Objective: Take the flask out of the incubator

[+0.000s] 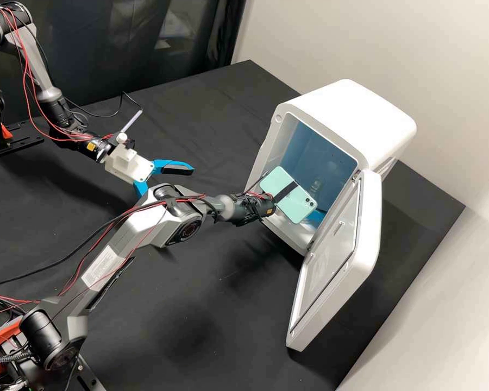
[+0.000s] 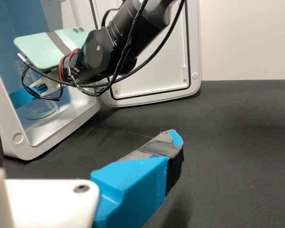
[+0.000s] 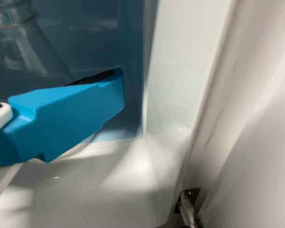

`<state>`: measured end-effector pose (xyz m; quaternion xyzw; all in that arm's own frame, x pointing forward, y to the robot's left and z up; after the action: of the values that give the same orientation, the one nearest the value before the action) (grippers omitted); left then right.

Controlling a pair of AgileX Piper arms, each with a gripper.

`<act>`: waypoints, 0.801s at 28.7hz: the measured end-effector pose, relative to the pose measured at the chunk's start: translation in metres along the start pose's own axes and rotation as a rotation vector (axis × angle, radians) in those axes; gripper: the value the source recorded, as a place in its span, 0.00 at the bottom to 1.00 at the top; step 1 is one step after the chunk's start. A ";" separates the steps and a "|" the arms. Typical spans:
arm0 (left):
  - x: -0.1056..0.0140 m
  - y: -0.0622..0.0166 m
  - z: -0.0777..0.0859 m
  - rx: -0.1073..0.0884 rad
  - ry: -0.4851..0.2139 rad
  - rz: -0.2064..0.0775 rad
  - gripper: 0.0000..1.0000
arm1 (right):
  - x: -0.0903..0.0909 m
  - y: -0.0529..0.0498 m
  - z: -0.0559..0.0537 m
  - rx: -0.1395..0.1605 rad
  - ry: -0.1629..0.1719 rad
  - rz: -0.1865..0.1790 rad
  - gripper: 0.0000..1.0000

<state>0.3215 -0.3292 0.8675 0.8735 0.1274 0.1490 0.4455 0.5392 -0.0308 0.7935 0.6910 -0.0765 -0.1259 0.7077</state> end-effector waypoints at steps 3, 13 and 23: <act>0.000 0.0000 0.000 0.000 0.000 0.000 1.00 | 0.004 0.000 0.002 -0.004 -0.001 -0.008 1.00; 0.000 0.0000 0.000 0.000 0.000 0.000 1.00 | 0.008 0.001 0.008 0.010 -0.004 -0.029 1.00; 0.000 0.0000 0.000 0.000 0.000 0.000 1.00 | 0.008 0.004 0.009 0.044 -0.008 -0.032 1.00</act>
<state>0.3215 -0.3292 0.8675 0.8735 0.1274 0.1490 0.4455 0.5447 -0.0418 0.7977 0.7070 -0.0709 -0.1382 0.6900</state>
